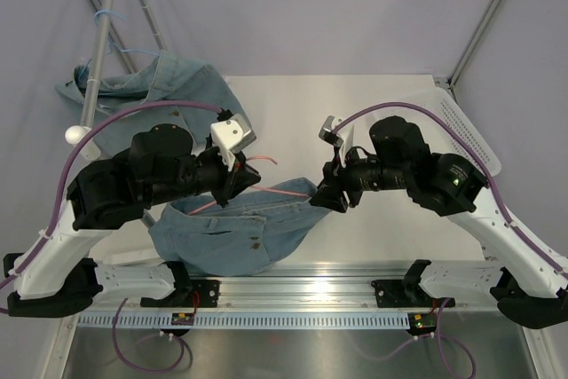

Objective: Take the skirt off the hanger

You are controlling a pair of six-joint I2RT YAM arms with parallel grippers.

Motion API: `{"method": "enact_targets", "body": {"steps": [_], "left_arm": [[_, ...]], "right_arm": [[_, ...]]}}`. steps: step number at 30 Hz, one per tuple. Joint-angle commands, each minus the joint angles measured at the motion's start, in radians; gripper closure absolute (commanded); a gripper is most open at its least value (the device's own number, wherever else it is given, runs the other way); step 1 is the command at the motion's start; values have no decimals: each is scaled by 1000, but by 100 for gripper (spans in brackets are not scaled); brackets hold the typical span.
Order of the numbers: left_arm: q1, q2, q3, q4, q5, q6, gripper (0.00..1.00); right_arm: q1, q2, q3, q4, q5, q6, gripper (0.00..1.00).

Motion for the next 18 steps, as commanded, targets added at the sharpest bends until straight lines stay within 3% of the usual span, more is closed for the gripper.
{"method": "enact_targets", "body": {"steps": [1,2,3,7,10,18], "left_arm": [[-1,-23,34,93,29,3,100],[-1,-26,33,94,29,3,100],[-1,-26,28,94,29,0,100],[-1,-39,2,106,53,-6,100],[-1,-48,-6,108,59,-8,100],[-1,-109,-82,111,119,23,100]], "right_arm": [[-3,-21,-11,42,-35,-15,56],[-3,-22,-14,53,-28,-9,65],[-3,-27,-17,54,-13,-3,83],[-3,-19,-17,56,-8,5,100],[-2,-12,-14,56,54,20,100],[-9,-4,78,-54,657,283,100]]}}
